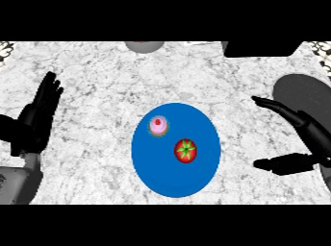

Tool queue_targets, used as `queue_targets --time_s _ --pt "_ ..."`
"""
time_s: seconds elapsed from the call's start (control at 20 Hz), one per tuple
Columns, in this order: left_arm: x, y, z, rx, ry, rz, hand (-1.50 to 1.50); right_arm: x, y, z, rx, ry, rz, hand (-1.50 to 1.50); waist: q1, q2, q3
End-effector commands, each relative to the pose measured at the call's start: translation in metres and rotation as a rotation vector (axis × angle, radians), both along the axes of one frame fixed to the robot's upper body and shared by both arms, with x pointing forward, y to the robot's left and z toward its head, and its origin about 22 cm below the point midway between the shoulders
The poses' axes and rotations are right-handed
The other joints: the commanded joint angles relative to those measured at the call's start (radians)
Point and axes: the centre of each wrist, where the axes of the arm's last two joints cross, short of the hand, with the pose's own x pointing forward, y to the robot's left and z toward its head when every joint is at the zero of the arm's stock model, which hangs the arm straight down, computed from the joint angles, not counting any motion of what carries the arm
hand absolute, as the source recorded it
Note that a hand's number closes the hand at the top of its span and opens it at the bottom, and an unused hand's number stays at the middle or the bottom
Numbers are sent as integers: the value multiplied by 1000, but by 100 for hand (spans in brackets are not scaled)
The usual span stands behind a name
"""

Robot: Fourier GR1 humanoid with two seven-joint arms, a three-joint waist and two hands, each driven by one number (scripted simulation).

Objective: Pick the tomato from the plate and place it in the pan

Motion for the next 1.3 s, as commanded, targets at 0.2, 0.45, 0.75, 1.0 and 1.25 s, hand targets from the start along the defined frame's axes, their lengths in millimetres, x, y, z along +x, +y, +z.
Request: queue_targets --time_s 0.2,0.45,0.75,1.0,1.25 --pt "-1 -6 -6 -5 -13 -12 0 8 1 109 -396 15 23 -150 23 2 -2" --pt "0 -12 -1 -3 8 -26 0 -1 53 132 -401 5 20 -150 31 4 0" --pt "3 1 10 4 -7 -29 0 1 92 157 -424 -4 31 -150 32 4 0" --pt "0 -30 1 -7 7 -25 0 0 121 140 -401 66 146 -150 31 4 1" --pt "-1 -2 -11 5 1 -27 0 -24 137 138 -430 78 165 -150 27 4 0"
